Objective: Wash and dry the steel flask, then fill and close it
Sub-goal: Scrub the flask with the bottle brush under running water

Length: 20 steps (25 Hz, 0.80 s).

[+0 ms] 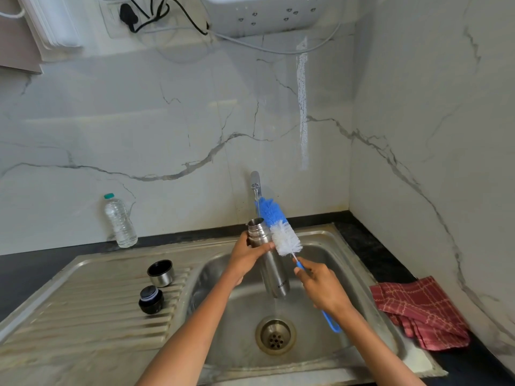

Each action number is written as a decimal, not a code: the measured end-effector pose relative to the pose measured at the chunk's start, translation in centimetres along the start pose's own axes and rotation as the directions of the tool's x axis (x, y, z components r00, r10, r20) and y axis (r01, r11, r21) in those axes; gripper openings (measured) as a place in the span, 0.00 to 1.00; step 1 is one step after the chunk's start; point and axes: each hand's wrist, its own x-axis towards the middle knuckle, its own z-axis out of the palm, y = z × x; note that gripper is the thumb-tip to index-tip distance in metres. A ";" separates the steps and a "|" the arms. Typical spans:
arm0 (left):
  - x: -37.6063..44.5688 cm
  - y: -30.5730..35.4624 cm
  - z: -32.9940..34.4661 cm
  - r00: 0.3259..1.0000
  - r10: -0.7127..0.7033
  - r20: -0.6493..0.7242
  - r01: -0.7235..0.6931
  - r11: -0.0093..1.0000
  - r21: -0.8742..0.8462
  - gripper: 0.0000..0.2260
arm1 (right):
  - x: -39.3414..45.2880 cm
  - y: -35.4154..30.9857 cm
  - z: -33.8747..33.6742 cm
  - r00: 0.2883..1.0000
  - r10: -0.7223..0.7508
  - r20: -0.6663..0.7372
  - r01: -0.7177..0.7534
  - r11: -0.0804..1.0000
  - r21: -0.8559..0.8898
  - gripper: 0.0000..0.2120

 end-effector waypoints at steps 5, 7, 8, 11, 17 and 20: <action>0.3 0.5 -1.7 0.967 -0.117 -0.227 0.027 0.931 -0.364 0.24 | -1.7 1.2 0.0 0.995 0.036 0.094 -0.030 0.997 -0.065 0.11; 0.4 0.1 -2.0 0.969 -0.118 -0.218 0.026 0.922 -0.386 0.23 | -1.4 1.0 0.5 0.998 0.027 0.064 -0.025 0.999 -0.025 0.10; 0.2 -0.1 -1.9 0.972 -0.116 -0.204 0.031 0.925 -0.378 0.23 | -1.2 0.6 0.9 0.999 -0.011 0.051 0.011 1.000 -0.011 0.09; -0.2 -0.8 -1.1 0.974 -0.114 -0.196 0.026 0.914 -0.406 0.20 | -0.9 0.3 2.0 0.993 -0.111 0.039 0.112 0.992 -0.049 0.11; 0.0 -0.6 -1.7 0.959 -0.111 -0.261 -0.017 0.896 -0.445 0.22 | -0.9 1.8 1.3 0.997 0.059 0.050 -0.050 0.985 -0.163 0.13; -0.1 -1.2 -1.3 0.965 -0.077 -0.251 -0.025 0.924 -0.381 0.23 | -1.1 0.6 2.2 0.996 -0.082 0.046 0.086 0.992 -0.091 0.09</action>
